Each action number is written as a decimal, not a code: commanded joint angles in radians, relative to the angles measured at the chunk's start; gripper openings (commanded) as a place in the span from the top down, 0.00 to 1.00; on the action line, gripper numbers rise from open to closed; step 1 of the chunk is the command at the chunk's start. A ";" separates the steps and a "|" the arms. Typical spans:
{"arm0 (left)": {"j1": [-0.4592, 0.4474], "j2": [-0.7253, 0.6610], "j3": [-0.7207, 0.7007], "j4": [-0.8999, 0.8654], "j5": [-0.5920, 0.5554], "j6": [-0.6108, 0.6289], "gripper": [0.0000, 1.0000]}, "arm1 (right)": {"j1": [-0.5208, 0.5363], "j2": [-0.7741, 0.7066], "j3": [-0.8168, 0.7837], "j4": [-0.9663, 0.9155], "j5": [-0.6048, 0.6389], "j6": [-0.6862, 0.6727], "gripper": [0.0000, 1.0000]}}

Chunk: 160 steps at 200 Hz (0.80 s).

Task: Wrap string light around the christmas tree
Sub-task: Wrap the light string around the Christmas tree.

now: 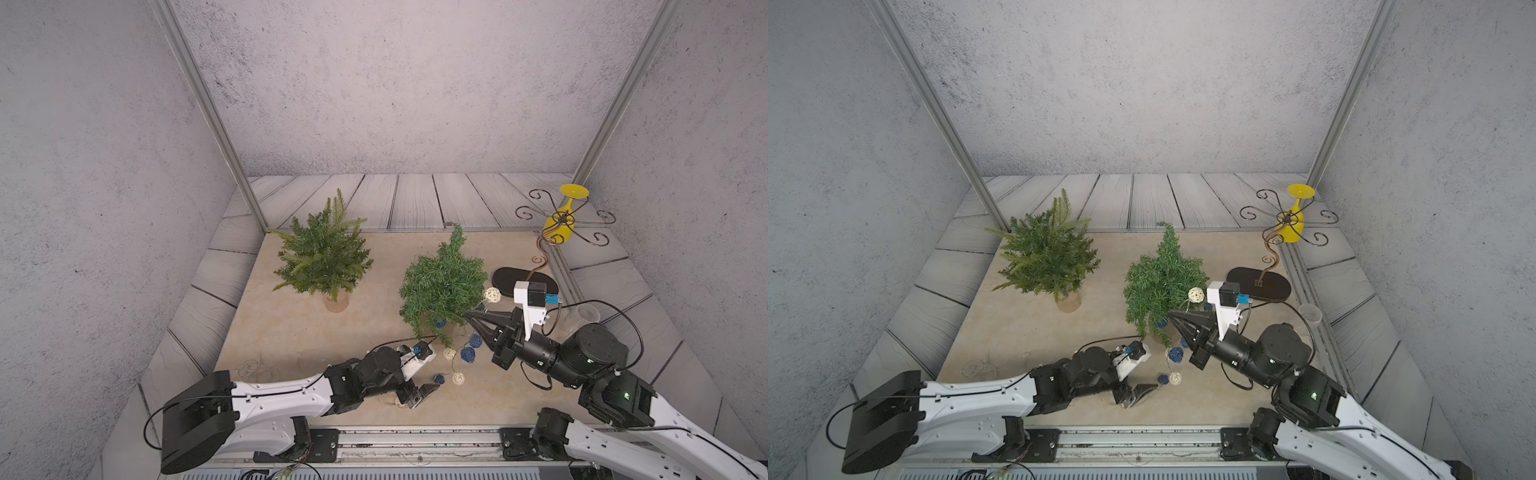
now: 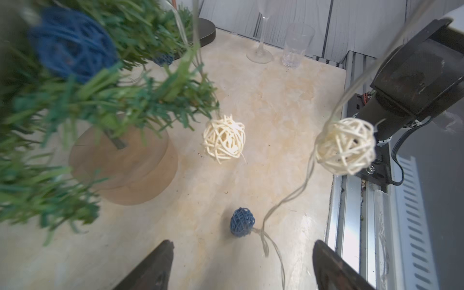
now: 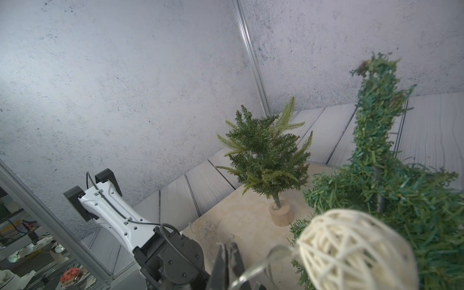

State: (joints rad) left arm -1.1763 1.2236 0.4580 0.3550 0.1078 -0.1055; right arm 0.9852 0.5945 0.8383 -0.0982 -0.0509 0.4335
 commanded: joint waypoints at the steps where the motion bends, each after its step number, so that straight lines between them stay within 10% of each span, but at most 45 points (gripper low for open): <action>1: -0.005 0.070 0.023 0.166 0.050 0.040 0.13 | 0.000 0.011 0.037 -0.010 0.038 -0.029 1.00; 19: -0.007 0.128 0.031 0.212 0.045 0.038 0.24 | 0.001 0.018 0.057 -0.023 0.044 -0.040 1.00; 45: -0.010 0.159 0.061 0.208 0.007 0.030 0.99 | 0.001 0.032 0.076 -0.032 0.087 -0.068 1.00; 118: -0.010 -0.398 0.077 -0.161 -0.229 0.046 1.00 | 0.001 0.001 0.110 -0.040 0.507 -0.198 1.00; 160: -0.007 -0.429 0.300 -0.324 -0.387 0.166 1.00 | 0.001 0.060 0.196 -0.034 0.569 -0.295 1.00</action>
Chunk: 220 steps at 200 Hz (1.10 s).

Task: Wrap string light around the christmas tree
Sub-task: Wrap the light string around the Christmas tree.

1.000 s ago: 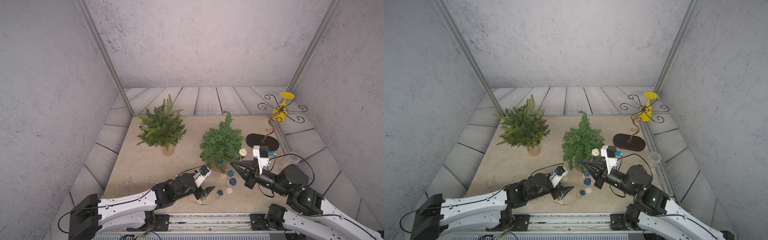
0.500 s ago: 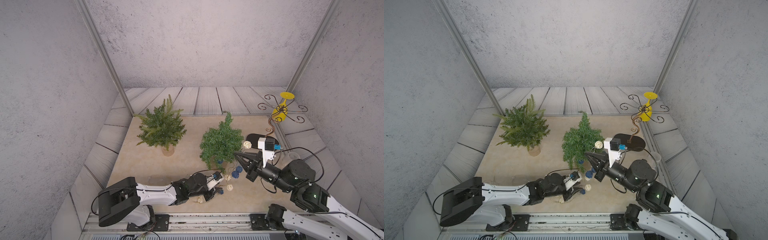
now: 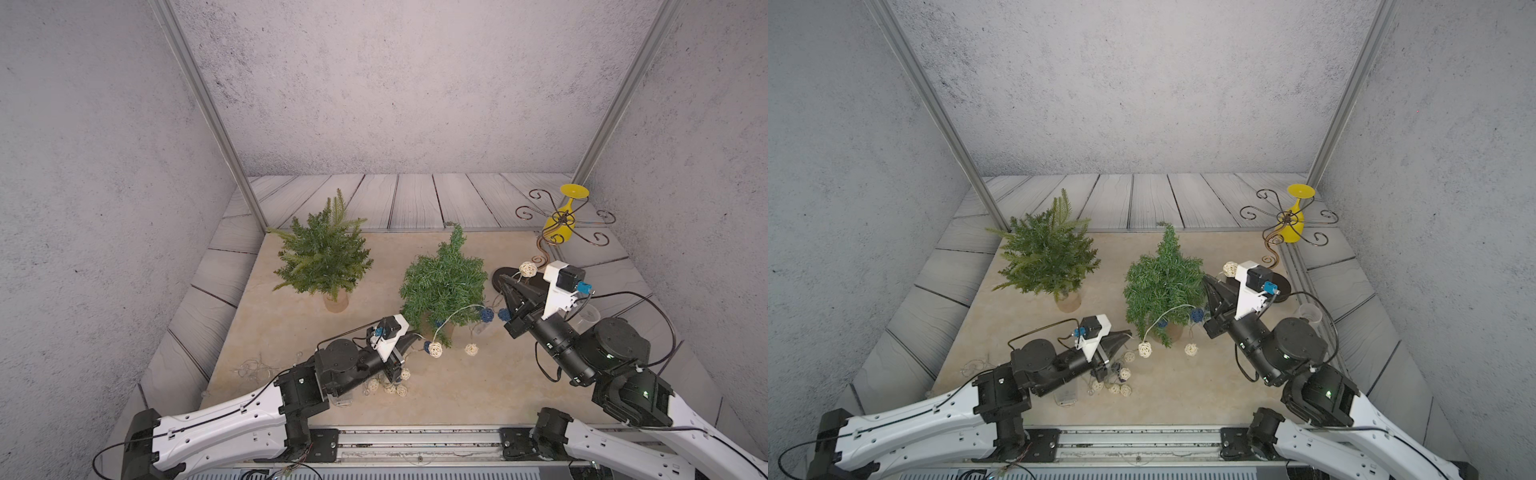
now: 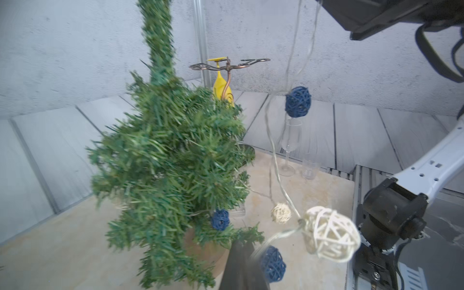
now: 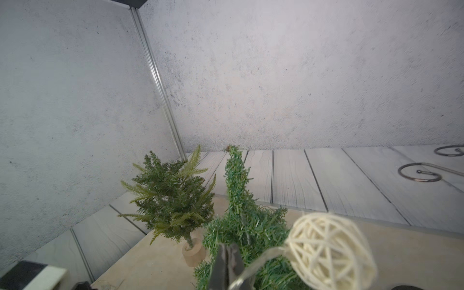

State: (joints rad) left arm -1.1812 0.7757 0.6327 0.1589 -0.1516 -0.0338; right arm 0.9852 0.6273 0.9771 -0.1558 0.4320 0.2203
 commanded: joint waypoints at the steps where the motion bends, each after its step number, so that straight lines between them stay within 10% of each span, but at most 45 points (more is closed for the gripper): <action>1: -0.002 0.021 0.132 -0.130 -0.130 0.099 1.00 | 0.001 0.030 0.060 0.024 0.086 -0.084 1.00; 81: 0.212 0.211 0.558 -0.217 -0.026 0.197 1.00 | -0.086 0.246 0.214 0.154 0.133 -0.227 0.99; 139: 0.314 0.366 0.774 -0.236 0.076 0.195 1.00 | -0.449 0.453 0.386 0.077 -0.348 0.006 1.00; 220: 0.453 0.537 1.000 -0.287 0.118 0.088 1.00 | -0.665 0.640 0.531 0.020 -0.495 0.230 1.00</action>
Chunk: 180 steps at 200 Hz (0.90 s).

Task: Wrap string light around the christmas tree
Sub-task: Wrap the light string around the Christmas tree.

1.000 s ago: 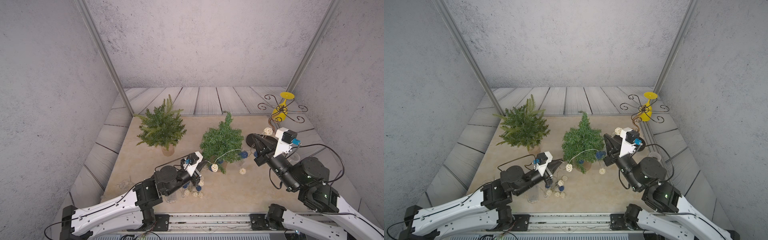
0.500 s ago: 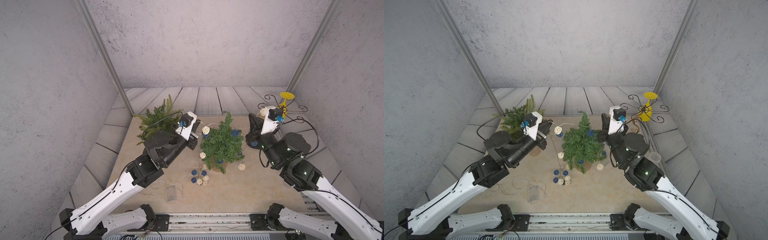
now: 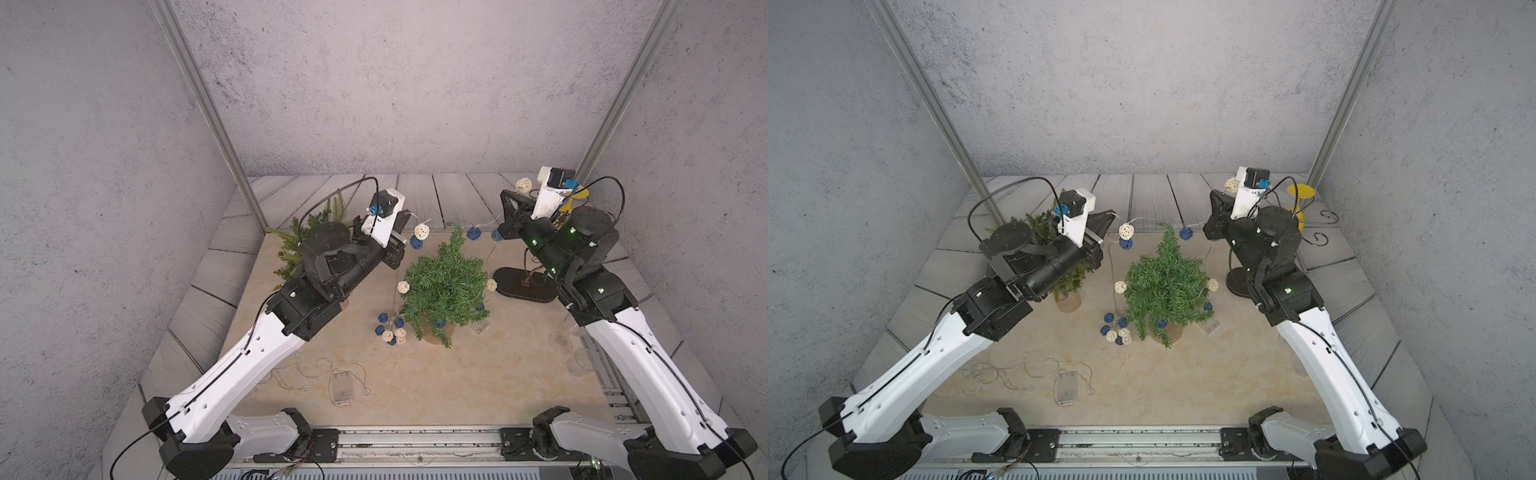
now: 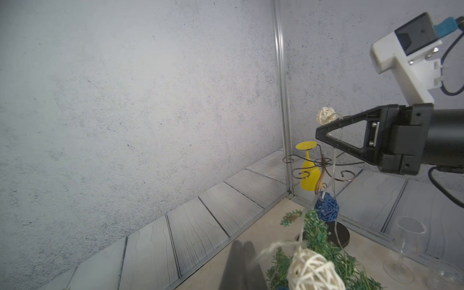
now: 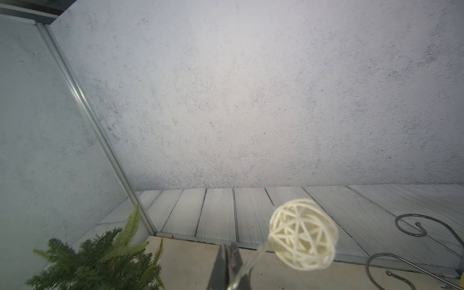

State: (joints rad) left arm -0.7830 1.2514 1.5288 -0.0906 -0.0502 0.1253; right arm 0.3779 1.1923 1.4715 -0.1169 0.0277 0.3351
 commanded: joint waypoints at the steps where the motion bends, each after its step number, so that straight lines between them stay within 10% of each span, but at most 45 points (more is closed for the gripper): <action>1: 0.057 0.067 0.111 -0.042 0.015 -0.075 1.00 | -0.061 0.079 0.039 -0.019 -0.093 0.118 1.00; 108: 0.199 -0.198 -0.118 -0.153 0.020 -0.267 1.00 | -0.079 0.249 0.134 -0.160 -0.487 0.144 0.84; 180: 0.203 -0.285 -0.122 -0.169 0.050 -0.286 1.00 | -0.079 0.214 0.118 -0.203 -0.469 0.115 0.44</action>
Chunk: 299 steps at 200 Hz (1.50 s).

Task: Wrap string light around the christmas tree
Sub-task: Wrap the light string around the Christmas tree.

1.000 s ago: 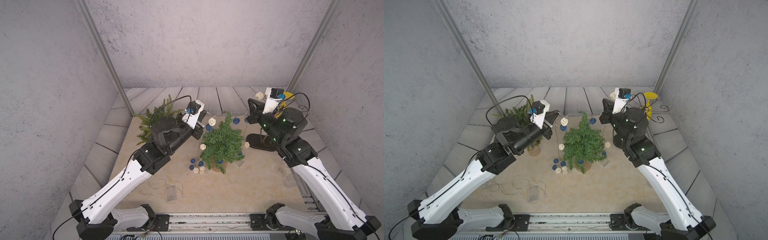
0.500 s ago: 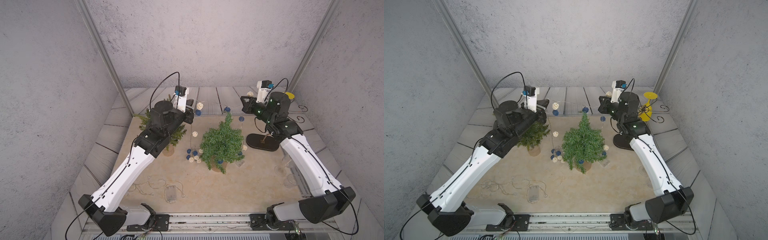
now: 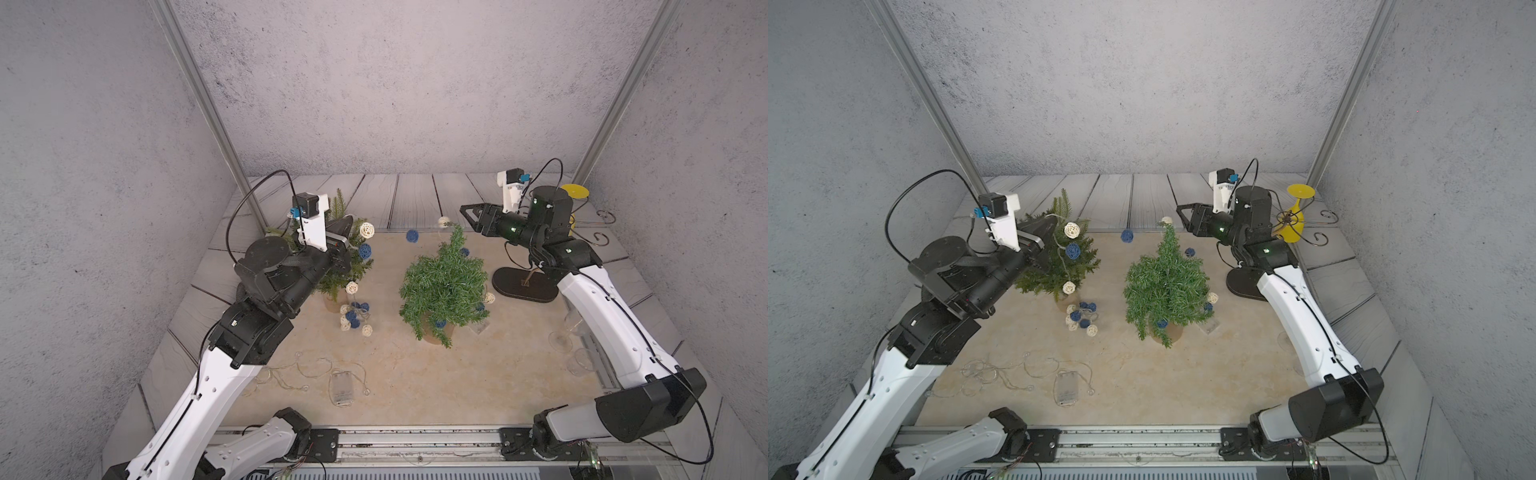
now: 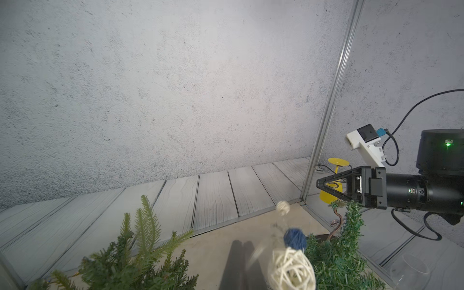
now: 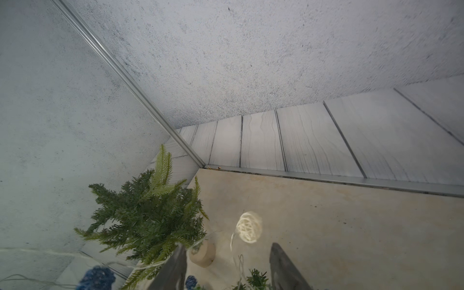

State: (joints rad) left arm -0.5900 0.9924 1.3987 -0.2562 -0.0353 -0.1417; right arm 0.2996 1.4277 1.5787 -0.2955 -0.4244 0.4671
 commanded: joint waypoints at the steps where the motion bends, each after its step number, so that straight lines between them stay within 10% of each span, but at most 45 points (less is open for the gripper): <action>1: 0.010 -0.027 0.010 -0.005 0.035 -0.019 1.00 | -0.001 -0.022 0.011 -0.025 -0.017 -0.017 0.44; 89: 0.007 -0.030 0.097 -0.088 0.292 -0.117 1.00 | -0.002 -0.199 -0.201 -0.012 0.070 -0.038 0.30; 156: 0.008 -0.005 0.006 -0.015 0.435 -0.223 1.00 | 0.006 -0.630 -0.604 -0.032 -0.065 -0.085 0.21; 192: 0.005 0.012 -0.026 0.042 0.482 -0.260 1.00 | 0.267 -0.841 -0.791 0.002 0.070 -0.114 0.19; 236: 0.002 0.003 -0.044 0.041 0.448 -0.263 1.00 | 0.698 -0.579 -0.804 0.125 0.439 -0.227 0.19; 299: 0.001 -0.003 -0.037 0.003 0.415 -0.247 1.00 | 0.780 -0.211 -0.758 0.481 0.532 -0.268 0.20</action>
State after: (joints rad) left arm -0.5896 1.0061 1.3567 -0.2554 0.4004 -0.4007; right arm 1.0698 1.1412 0.7910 -0.0116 0.0162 0.2268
